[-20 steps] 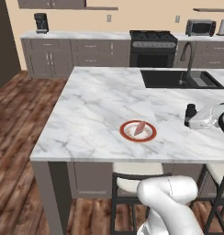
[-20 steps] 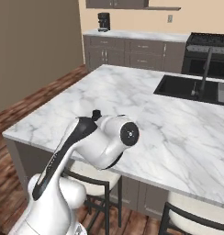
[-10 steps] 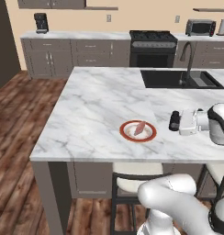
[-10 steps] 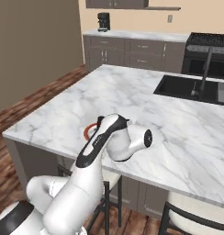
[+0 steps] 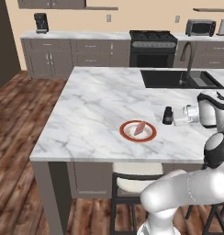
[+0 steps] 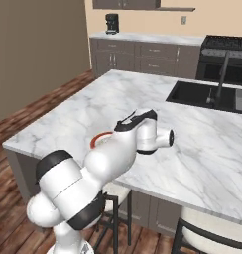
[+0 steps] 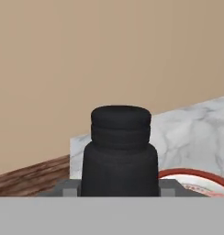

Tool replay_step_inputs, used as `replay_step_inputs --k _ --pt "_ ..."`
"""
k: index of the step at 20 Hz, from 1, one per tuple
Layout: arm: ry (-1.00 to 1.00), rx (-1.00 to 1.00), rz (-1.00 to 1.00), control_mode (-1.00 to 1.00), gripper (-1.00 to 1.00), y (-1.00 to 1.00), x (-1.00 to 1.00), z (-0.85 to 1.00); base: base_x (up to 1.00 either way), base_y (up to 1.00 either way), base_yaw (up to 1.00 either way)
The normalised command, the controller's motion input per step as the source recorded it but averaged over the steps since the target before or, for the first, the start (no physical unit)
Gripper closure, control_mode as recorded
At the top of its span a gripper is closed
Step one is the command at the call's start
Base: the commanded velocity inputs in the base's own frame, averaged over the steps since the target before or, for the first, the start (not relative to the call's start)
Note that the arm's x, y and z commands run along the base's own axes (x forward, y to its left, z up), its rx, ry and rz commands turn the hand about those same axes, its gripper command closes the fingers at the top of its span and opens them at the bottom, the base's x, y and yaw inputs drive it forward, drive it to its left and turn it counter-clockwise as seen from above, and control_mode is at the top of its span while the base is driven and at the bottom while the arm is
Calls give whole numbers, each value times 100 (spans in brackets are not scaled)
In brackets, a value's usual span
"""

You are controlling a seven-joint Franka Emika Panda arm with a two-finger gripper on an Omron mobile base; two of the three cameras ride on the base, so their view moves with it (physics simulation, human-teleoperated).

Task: Retrieve the shaker from the cabinet and place it next the steak on a plate on the dining table.

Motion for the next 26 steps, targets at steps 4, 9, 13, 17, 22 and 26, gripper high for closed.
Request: replay_step_inputs --k 4,9,13,17,22,26 --pt "-15 13 22 -100 100 -57 22 -19 0 0 0" --pt "-18 3 18 -100 100 -35 4 -27 0 0 0" --pt "-1 0 5 -100 100 -12 0 -23 0 0 0" --pt "0 0 0 -100 100 0 0 -23 0 0 0" --pt "0 0 0 -100 100 10 0 -25 0 0 0" --pt "0 0 0 -100 100 17 0 -16 0 0 0"
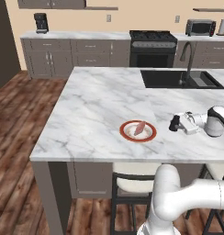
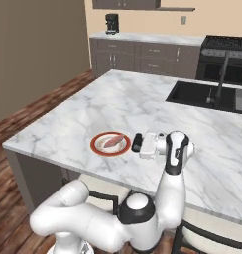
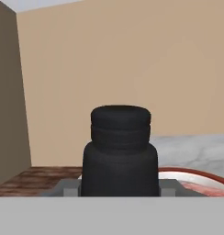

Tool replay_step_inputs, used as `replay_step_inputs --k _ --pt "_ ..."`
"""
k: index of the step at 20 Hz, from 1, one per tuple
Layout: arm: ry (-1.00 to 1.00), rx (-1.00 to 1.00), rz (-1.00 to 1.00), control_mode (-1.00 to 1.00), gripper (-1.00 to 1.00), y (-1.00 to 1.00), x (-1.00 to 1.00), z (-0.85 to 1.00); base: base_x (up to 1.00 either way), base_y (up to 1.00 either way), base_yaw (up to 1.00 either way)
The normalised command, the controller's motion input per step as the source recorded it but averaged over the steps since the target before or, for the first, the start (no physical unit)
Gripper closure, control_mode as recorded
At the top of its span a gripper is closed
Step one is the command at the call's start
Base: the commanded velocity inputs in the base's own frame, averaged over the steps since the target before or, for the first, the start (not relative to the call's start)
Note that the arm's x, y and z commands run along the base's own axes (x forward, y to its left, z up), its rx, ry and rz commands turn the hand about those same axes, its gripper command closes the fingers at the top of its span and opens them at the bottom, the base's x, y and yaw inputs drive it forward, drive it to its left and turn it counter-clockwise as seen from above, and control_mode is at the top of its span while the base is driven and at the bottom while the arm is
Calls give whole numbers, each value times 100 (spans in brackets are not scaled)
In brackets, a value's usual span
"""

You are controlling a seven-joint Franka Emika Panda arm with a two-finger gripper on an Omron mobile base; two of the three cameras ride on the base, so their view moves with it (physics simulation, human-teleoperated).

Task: Retrieve the shaker from the cabinet and place it next the steak on a plate on the dining table.

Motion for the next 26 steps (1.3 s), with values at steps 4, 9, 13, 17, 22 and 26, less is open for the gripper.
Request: replay_step_inputs --k 4,9,13,17,22,26 --pt "0 0 0 -100 100 26 1 -6 0 0 0" --pt "0 0 -1 -100 100 7 13 -9 0 0 0" --pt "0 -1 -1 -100 100 1 12 -21 0 0 0" --pt "0 -3 -3 -100 100 1 11 -26 0 0 0" --pt "0 -1 -4 -100 100 4 21 -22 0 0 0" --pt "0 0 -8 -100 100 6 37 -18 0 0 0"
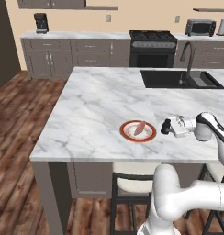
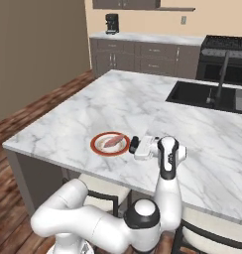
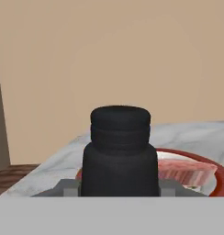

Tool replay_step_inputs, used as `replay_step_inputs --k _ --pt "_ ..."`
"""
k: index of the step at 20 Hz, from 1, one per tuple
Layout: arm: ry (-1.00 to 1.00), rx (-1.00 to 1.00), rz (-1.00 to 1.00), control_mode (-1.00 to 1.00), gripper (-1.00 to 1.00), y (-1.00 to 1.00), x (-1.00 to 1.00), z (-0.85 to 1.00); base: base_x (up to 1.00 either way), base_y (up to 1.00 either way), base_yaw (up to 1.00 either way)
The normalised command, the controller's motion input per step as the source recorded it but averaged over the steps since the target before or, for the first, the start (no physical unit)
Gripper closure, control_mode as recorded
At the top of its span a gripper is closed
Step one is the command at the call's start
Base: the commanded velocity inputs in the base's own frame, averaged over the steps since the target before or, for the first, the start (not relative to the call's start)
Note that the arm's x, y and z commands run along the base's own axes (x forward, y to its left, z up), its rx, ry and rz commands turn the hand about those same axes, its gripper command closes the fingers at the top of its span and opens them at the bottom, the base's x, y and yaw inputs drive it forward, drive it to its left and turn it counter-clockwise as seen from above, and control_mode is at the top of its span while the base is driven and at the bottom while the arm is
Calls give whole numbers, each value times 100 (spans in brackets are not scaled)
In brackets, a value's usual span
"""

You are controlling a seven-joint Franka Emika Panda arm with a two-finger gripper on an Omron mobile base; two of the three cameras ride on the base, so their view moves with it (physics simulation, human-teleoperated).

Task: Retrieve the shaker from the cabinet and place it next the steak on a plate on the dining table.

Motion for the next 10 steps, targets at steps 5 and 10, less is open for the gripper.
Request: replay_step_inputs --k 5,10 --pt "0 0 -9 -100 100 0 40 -21 0 0 0" --pt "0 0 -1 -100 100 0 32 -27 0 0 0"
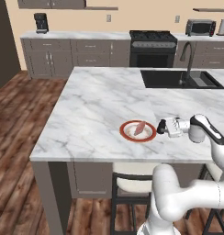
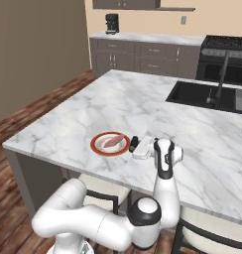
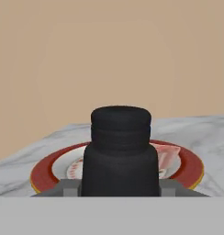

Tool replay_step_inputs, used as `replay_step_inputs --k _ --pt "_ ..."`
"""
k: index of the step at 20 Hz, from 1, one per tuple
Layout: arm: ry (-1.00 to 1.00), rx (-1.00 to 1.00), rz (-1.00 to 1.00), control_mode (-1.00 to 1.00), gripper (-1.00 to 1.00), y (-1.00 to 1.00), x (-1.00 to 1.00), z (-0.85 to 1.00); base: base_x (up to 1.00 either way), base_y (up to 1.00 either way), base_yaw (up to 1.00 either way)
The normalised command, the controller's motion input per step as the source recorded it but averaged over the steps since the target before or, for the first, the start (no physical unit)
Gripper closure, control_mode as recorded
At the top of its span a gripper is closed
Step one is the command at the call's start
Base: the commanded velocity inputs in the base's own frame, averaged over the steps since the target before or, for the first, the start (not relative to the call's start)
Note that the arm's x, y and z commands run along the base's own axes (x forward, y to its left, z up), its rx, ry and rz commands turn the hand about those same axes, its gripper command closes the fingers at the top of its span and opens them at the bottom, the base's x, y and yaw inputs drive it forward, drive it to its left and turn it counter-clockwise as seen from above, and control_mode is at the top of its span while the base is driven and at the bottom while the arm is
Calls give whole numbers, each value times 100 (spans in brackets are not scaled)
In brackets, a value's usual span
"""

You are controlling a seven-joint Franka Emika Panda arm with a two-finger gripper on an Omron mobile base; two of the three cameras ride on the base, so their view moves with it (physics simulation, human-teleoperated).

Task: Retrieve the shaker from the cabinet and place it next the steak on a plate on the dining table.

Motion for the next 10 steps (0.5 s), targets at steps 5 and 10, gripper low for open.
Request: replay_step_inputs --k 5,10 --pt "0 0 0 -100 100 -2 28 -25 0 0 0" --pt "0 0 0 -100 100 -15 24 -22 0 0 0"
